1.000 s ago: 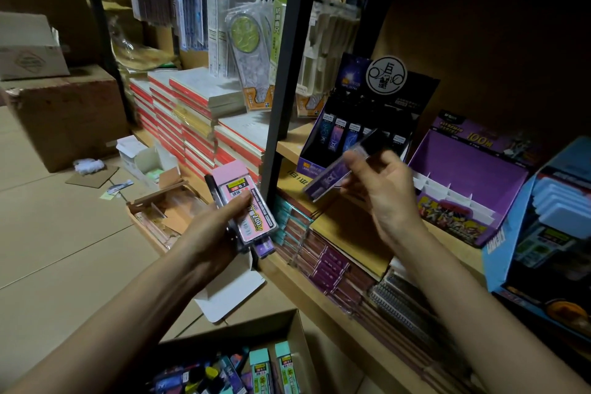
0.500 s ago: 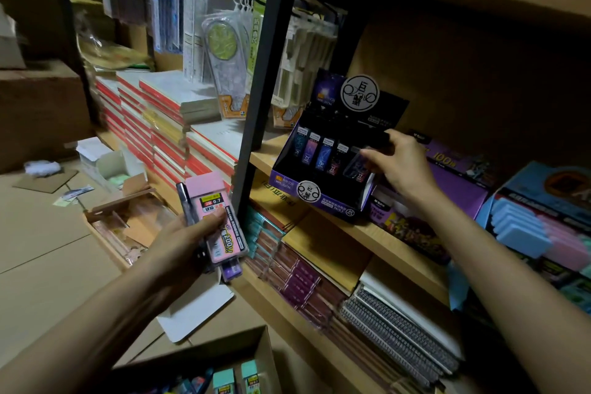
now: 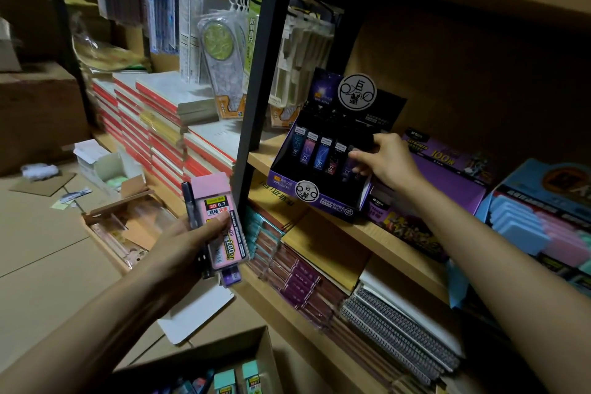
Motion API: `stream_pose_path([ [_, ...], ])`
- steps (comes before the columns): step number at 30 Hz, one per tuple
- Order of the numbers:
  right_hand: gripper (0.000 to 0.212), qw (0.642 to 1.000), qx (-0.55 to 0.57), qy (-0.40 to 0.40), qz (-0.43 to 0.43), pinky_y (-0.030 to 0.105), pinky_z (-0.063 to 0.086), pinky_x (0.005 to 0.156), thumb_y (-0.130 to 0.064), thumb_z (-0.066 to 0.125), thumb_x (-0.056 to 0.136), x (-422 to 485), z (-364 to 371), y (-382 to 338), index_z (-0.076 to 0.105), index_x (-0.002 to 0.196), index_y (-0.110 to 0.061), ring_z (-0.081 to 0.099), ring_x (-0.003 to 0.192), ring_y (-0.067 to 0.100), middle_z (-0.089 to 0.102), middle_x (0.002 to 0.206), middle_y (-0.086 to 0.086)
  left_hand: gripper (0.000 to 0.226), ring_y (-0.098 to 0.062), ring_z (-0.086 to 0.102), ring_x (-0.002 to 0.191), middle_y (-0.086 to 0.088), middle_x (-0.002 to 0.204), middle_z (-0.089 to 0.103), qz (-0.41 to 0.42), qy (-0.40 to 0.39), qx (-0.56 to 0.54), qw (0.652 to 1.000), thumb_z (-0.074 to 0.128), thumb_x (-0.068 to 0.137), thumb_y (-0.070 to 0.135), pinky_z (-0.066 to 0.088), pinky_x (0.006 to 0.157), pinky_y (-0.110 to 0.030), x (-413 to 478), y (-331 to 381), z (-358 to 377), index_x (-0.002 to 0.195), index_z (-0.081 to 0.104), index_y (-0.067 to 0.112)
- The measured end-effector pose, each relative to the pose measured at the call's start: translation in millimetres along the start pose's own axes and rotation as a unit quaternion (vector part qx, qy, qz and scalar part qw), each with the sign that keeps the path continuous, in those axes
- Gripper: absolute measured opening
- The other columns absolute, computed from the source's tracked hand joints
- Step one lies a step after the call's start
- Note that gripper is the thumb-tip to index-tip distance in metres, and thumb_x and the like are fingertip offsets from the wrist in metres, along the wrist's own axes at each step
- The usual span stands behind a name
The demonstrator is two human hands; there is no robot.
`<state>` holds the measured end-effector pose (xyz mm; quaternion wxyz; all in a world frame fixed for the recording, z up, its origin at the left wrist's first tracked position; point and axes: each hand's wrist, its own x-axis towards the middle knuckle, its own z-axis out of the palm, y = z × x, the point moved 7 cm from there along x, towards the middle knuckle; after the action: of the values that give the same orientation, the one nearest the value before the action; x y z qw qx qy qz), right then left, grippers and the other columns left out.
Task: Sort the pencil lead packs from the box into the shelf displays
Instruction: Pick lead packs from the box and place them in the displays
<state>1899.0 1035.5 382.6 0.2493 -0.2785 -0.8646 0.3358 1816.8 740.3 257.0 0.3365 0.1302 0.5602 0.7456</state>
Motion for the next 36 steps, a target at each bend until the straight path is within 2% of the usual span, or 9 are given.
stream_pose_path([
  [3,0.017,0.999,-0.002,-0.019,0.026,0.028,0.051,0.055,-0.004,0.064,0.086,3,3,2,0.061,0.1,0.005,0.064,0.064,0.024,0.065,0.084,0.011,0.023,-0.02,0.072,0.071,-0.007,0.085,0.074,0.005,-0.004,0.005,1.0,0.063,0.077,0.028,0.053,0.057,-0.031,2,-1,0,0.097,0.066,0.018],
  [7,0.014,0.996,-0.075,-0.016,0.042,0.023,0.05,0.043,-0.009,0.068,0.085,6,4,-4,0.059,0.086,0.002,0.062,0.049,0.017,0.065,0.076,0.016,0.025,-0.02,0.072,0.074,-0.006,0.086,0.074,0.009,-0.011,0.005,1.0,0.063,0.074,0.03,0.053,0.059,-0.033,3,-1,0,0.097,0.066,0.021],
  [12,0.036,0.979,-0.185,0.002,0.08,0.034,0.051,0.046,-0.019,0.072,0.083,-1,-1,-15,0.045,0.062,-0.007,0.064,0.052,0.029,0.056,0.062,0.011,0.027,-0.022,0.071,0.075,-0.008,0.087,0.074,0.006,-0.016,0.007,1.0,0.063,0.075,0.029,0.054,0.06,-0.034,1,-3,0,0.1,0.065,0.018],
  [15,0.033,0.974,-0.225,0.006,0.036,0.034,0.055,0.055,-0.026,0.069,0.085,-16,-5,-28,0.055,0.065,-0.003,0.066,0.055,0.024,0.061,0.061,0.011,0.031,-0.021,0.072,0.073,-0.008,0.088,0.073,0.002,-0.029,0.012,1.0,0.064,0.076,0.028,0.054,0.054,-0.031,-5,-3,3,0.105,0.063,0.017],
  [19,0.013,0.997,-0.038,-0.057,-0.021,0.021,0.051,0.059,-0.032,0.061,0.089,-76,13,-42,0.065,0.081,-0.022,0.067,0.069,0.008,0.069,0.078,-0.002,0.037,-0.024,0.071,0.08,-0.014,0.1,0.07,-0.015,-0.077,0.032,0.996,0.062,0.081,0.028,0.055,0.058,-0.03,-17,-3,19,0.115,0.059,0.013],
  [24,0.006,0.969,0.206,-0.129,0.032,0.023,0.054,0.063,-0.026,0.058,0.091,-151,54,-35,0.063,0.092,-0.023,0.068,0.074,0.012,0.069,0.086,0.003,0.046,-0.022,0.071,0.084,-0.012,0.098,0.07,-0.02,-0.159,0.067,0.985,0.062,0.074,0.028,0.057,0.065,-0.03,-39,-2,56,0.116,0.055,0.01],
  [28,0.017,0.959,0.256,-0.1,0.071,0.017,0.049,0.054,-0.017,0.061,0.09,-174,48,-23,0.061,0.104,-0.008,0.061,0.067,0.007,0.064,0.088,0.007,0.04,-0.019,0.071,0.085,-0.006,0.094,0.072,-0.02,-0.211,0.078,0.974,0.062,0.078,0.025,0.056,0.063,-0.026,-57,-9,90,0.116,0.054,0.015],
  [32,0.009,0.961,0.26,-0.066,0.071,0.014,0.047,0.05,-0.006,0.059,0.09,-187,20,-8,0.06,0.097,-0.001,0.057,0.051,0.001,0.061,0.076,0.007,0.028,-0.016,0.072,0.081,-0.002,0.09,0.074,-0.01,-0.247,0.072,0.966,0.058,0.084,0.02,0.055,0.06,-0.023,-67,-22,125,0.112,0.056,0.018],
  [36,0.006,0.963,0.257,-0.01,0.08,0.015,0.048,0.05,-0.003,0.056,0.091,-193,-23,11,0.058,0.095,0.0,0.055,0.056,0.005,0.06,0.078,0.011,0.018,-0.013,0.072,0.075,-0.001,0.083,0.075,-0.014,-0.256,0.059,0.965,0.048,0.094,0.02,0.055,0.055,-0.022,-69,-34,153,0.108,0.057,0.015],
])
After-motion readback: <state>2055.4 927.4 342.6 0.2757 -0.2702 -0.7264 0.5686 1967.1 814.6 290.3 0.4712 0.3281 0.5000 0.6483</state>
